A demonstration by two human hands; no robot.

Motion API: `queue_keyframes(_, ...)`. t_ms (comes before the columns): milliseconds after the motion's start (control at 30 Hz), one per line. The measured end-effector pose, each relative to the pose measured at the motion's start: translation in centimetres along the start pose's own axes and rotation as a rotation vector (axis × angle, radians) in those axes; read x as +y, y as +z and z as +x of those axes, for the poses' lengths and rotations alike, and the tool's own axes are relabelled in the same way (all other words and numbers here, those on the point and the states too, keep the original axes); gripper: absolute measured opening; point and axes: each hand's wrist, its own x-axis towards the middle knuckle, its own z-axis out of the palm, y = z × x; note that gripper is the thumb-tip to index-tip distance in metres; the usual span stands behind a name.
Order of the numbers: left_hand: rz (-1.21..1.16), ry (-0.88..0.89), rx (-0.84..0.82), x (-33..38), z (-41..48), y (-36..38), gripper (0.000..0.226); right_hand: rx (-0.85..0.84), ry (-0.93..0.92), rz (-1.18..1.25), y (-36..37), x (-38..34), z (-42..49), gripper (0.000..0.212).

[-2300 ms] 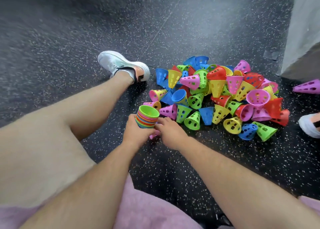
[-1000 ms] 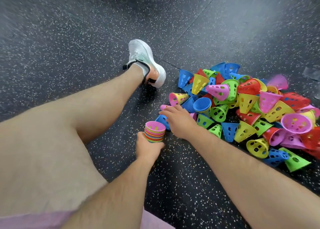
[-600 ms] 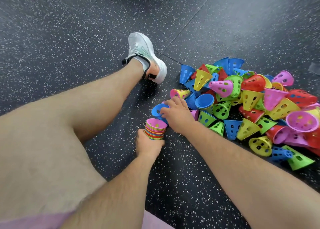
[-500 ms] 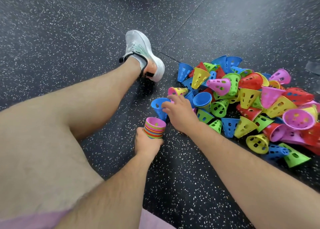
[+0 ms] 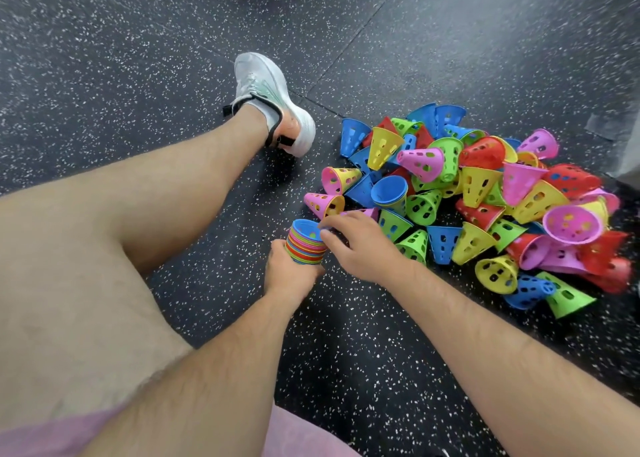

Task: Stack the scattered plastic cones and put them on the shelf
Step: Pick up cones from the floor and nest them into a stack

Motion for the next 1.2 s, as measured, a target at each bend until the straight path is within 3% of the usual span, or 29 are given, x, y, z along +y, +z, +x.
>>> queue_keyframes(100, -0.002, -0.007, 0.023, -0.2, 0.4, -0.2, 0.066, 0.070, 0.040, -0.078, -0.2, 0.6, 0.7, 0.027)
queue_keyframes(300, -0.013, 0.001, 0.017, 0.1, 0.9, -0.1, 0.065, 0.027, -0.017, -0.431, -0.5, 1.3, 5.3, 0.057)
queue_keyframes(567, -0.013, -0.008, -0.001, 0.1, 1.4, 0.0, 0.064, -0.089, -0.017, -0.606, 0.0, 0.8, 8.7, 0.035)
queue_keyframes(767, -0.001, 0.002, -0.004, 0.1, 1.4, 0.1, 0.063, 0.128, 0.066, -0.388, -1.4, 1.0, 8.1, 0.028)
queue_keyframes(900, 0.008, 0.022, -0.012, 0.3, 1.3, 0.4, 0.062, 0.274, 0.245, -0.039, -4.0, 1.2, 6.6, 0.022)
queue_keyframes(1033, 0.003, 0.075, -0.022, 1.2, 1.0, 0.7, 0.062, 0.291, 0.316, 0.261, -5.7, 1.6, 4.8, 0.010)
queue_keyframes(1200, 0.011, 0.181, -0.049, 2.3, 0.7, 1.0, 0.058, 0.230, 0.408, 0.274, -4.9, 1.9, 2.4, 0.010)
